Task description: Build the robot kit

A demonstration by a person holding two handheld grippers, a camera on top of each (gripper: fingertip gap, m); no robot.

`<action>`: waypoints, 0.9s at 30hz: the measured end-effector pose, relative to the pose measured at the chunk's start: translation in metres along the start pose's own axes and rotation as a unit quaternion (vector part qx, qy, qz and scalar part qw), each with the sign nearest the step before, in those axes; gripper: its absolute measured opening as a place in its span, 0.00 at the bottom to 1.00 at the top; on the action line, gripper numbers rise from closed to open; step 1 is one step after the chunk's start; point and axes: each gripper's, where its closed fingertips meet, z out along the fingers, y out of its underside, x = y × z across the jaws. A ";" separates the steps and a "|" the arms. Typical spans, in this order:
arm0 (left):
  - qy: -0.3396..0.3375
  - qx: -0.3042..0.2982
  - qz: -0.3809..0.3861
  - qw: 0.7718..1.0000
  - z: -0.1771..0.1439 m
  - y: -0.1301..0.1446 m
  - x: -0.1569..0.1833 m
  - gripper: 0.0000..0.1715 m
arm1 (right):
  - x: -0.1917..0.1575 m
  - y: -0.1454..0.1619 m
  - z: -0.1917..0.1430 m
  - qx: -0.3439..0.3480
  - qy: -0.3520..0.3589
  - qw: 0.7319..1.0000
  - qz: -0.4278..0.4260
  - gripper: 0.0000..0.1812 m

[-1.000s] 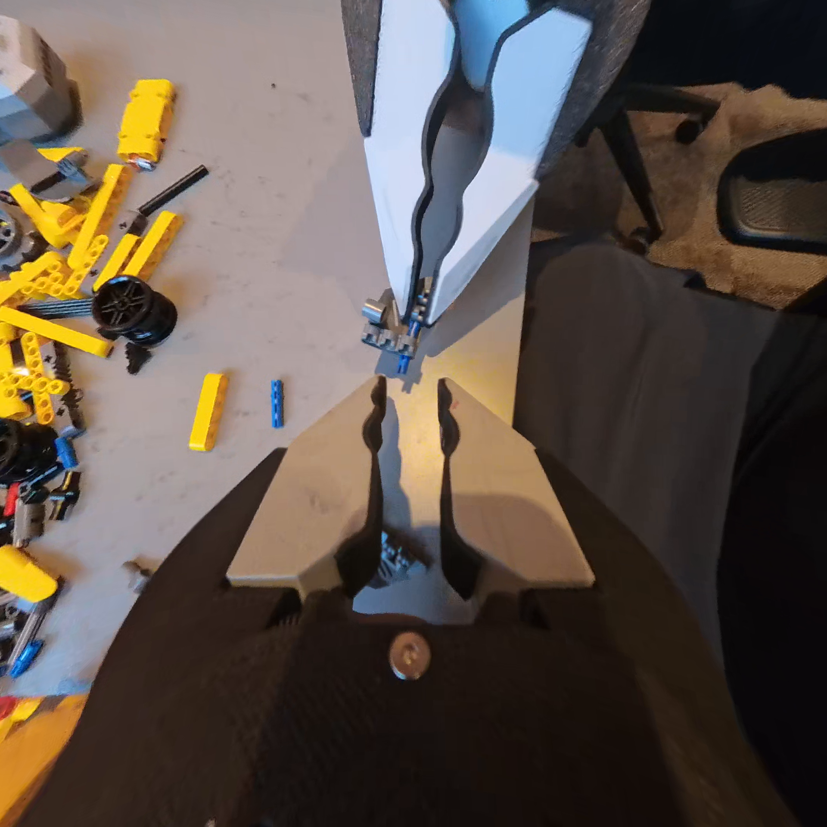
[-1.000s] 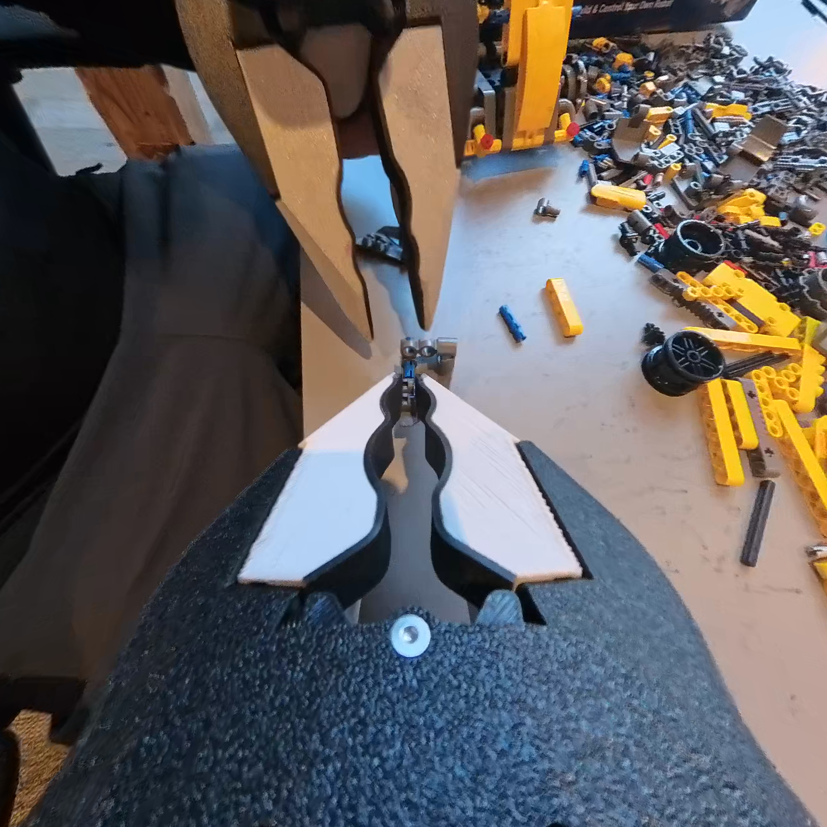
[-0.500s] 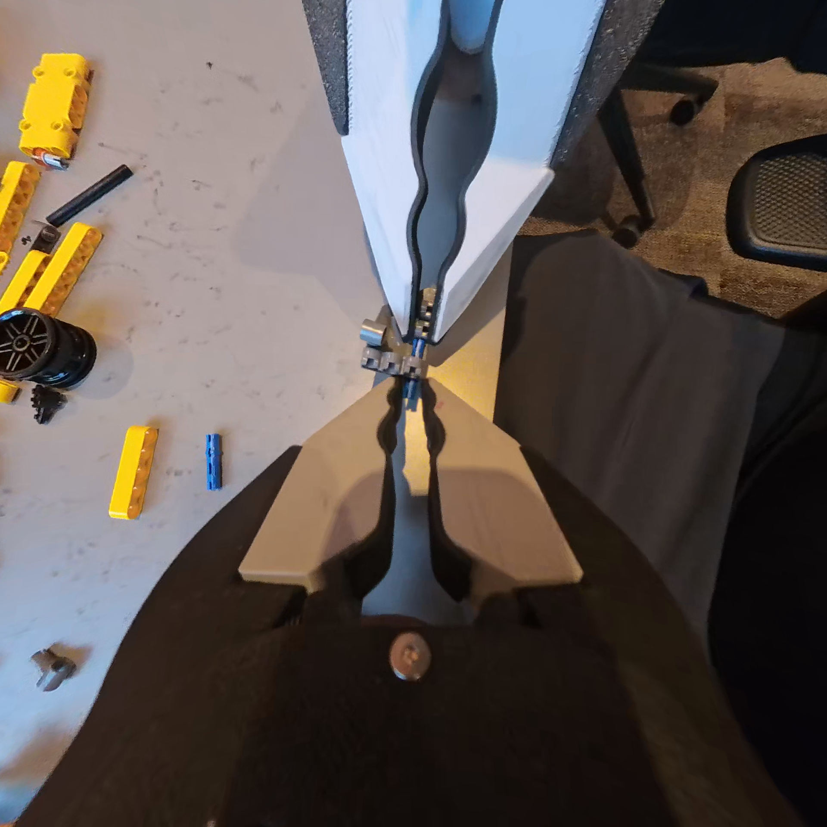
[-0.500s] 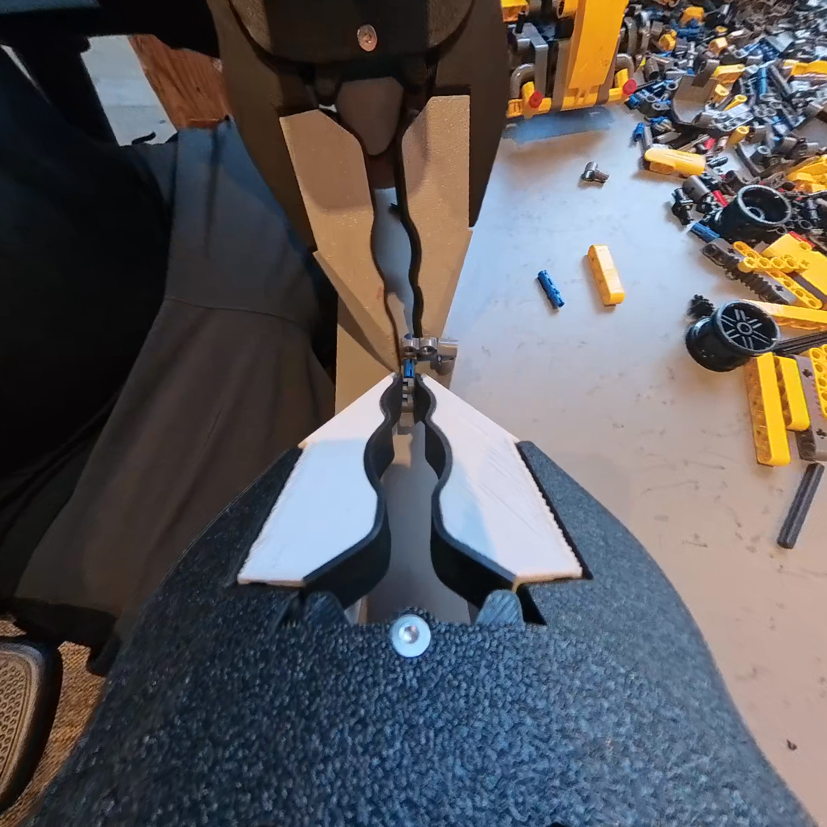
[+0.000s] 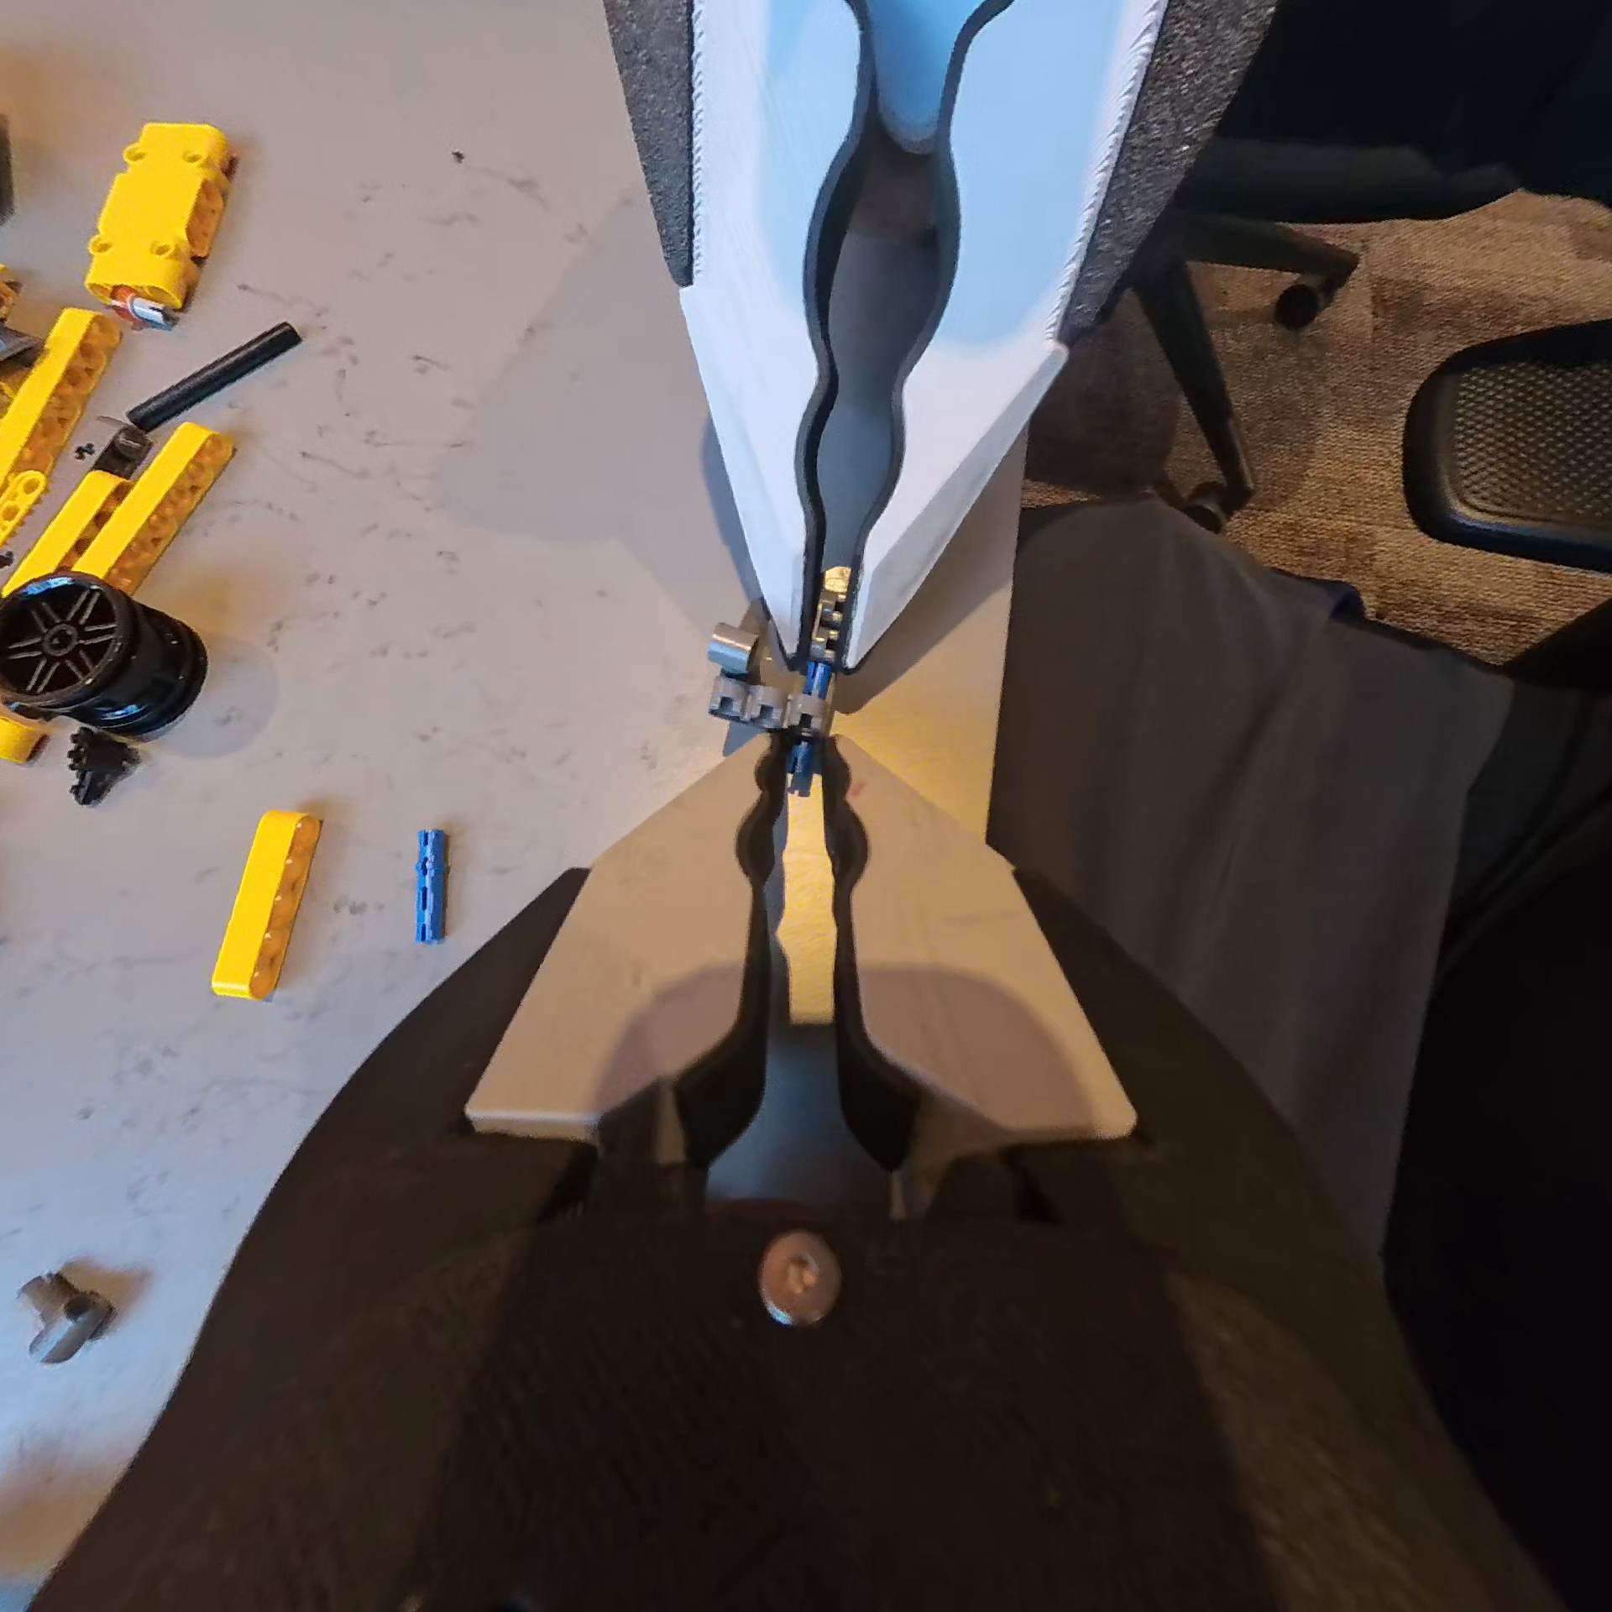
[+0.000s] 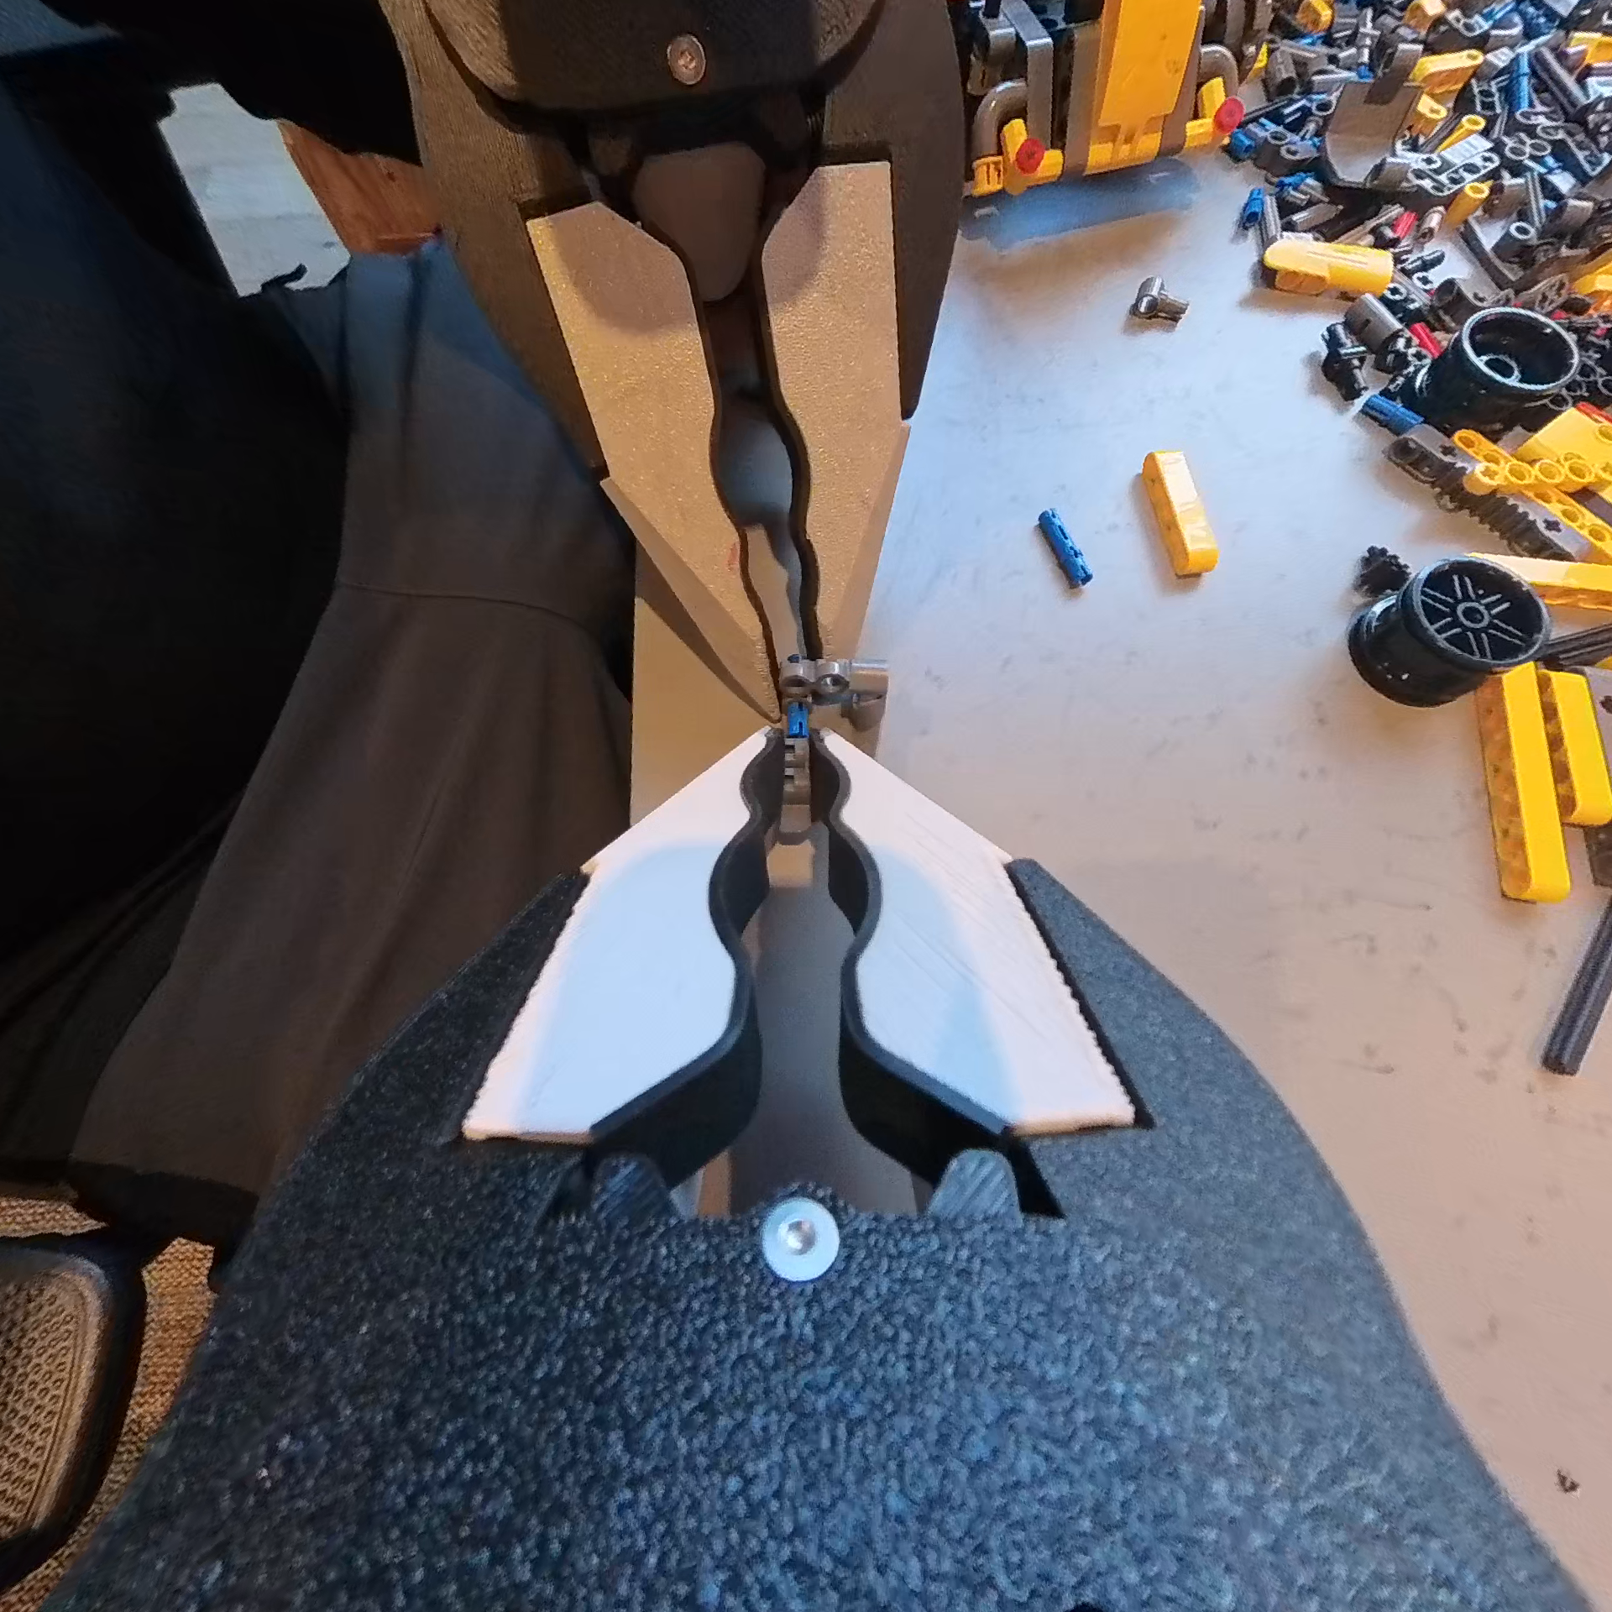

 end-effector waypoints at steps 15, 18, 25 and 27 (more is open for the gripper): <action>0.000 0.002 -0.007 1.000 0.000 0.001 -0.002 0.03 | 0.002 0.000 0.001 -0.003 0.020 1.000 -0.013 0.03; -0.001 0.002 -0.010 1.000 0.000 0.001 -0.002 0.03 | 0.003 0.000 0.001 -0.005 0.027 1.000 -0.014 0.03; 0.000 0.002 -0.011 1.000 0.000 0.001 -0.002 0.03 | 0.004 0.001 0.000 -0.007 0.061 0.998 -0.027 0.04; 0.000 0.002 -0.010 1.000 0.000 0.000 -0.002 0.03 | 0.004 0.001 0.000 -0.008 0.063 0.998 -0.027 0.04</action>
